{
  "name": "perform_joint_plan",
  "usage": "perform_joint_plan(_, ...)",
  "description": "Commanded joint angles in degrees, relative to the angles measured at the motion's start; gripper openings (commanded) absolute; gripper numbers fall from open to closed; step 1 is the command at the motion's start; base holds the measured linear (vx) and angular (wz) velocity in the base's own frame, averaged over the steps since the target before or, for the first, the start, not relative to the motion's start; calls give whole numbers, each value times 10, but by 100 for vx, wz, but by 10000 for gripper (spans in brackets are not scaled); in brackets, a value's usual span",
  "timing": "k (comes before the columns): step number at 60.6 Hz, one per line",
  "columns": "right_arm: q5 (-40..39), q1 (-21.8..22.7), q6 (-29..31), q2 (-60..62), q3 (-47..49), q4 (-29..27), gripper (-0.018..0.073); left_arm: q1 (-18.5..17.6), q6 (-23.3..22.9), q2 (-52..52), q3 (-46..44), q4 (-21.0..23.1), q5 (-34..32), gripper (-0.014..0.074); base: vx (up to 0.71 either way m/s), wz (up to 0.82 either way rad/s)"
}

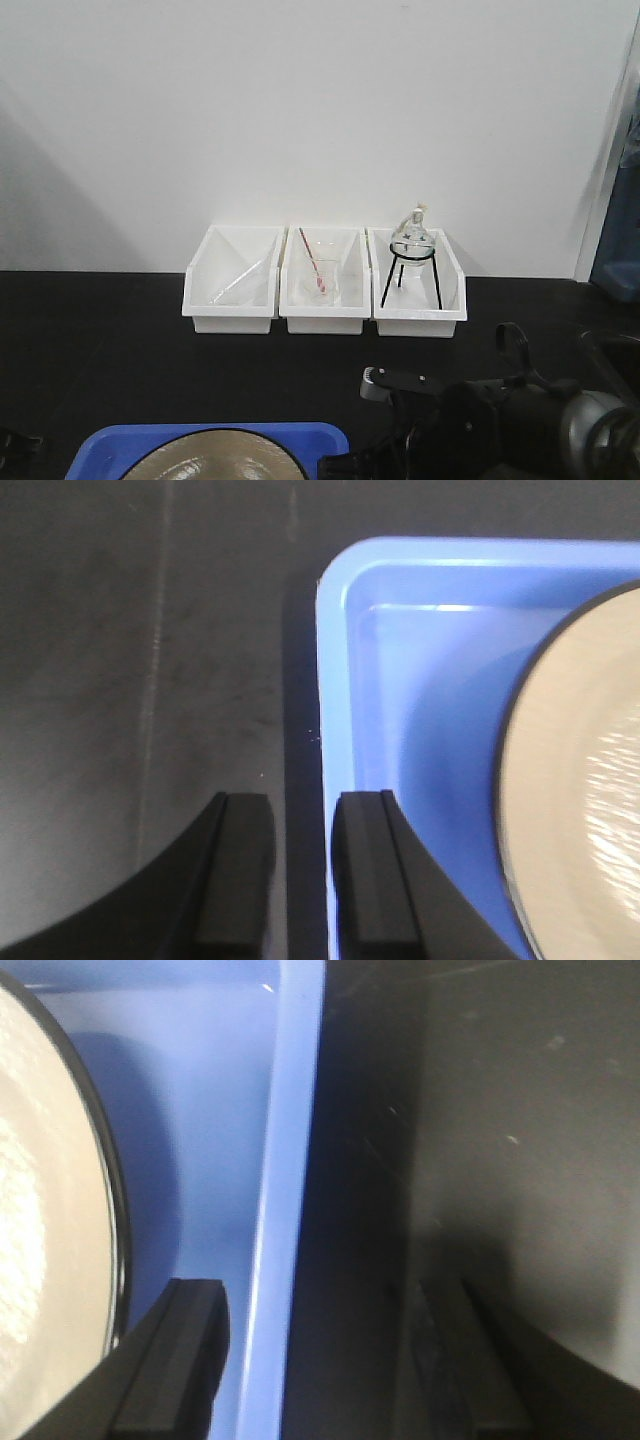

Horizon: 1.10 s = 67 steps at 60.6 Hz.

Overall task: Place disk in tray to left cabinet
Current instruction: 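Lower the plate into the blue tray and release it, then grip the blue tray's opposite side walls with both grippers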

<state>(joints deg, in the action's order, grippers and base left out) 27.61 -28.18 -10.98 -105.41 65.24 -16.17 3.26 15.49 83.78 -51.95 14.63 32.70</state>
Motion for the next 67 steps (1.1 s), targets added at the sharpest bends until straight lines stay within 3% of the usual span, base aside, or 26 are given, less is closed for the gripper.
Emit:
perform_joint_plan(1,-9,2,11,10,40,-9,457,-3,5,17,-35,16,-17,307,0,0)
perform_joint_plan(17,30,1,12,-37,94,-11,456,-3,6,81,-47,41,-20,307,0,0)
perform_joint_plan(31,38,1,25,-67,113,-32,456,-3,39,108,-46,43,-32,307,0,0)
perform_joint_plan(50,39,1,67,-87,114,-89,456,-15,112,154,-47,115,-35,307,0,0)
perform_joint_plan(67,39,1,83,-87,114,-97,456,-30,120,194,-46,121,-32,307,0,0)
